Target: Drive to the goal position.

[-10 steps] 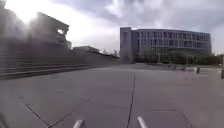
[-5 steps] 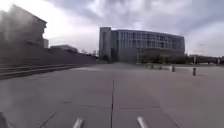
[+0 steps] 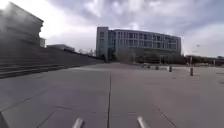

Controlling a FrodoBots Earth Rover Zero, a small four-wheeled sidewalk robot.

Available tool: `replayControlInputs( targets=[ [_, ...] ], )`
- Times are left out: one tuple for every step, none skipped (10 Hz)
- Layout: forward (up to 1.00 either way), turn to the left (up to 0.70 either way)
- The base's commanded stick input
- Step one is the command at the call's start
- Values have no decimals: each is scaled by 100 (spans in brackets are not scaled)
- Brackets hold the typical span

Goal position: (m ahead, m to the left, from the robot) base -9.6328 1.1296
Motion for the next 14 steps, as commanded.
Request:
replayControlInputs(
  targets=[
    [100,27],
    [100,27],
    [100,27],
    [100,27],
    [100,21],
    [100,10],
    [100,0],
    [100,9],
    [100,27],
    [100,27],
    [100,27],
    [100,27],
    [100,21],
    [100,0]
  ],
)
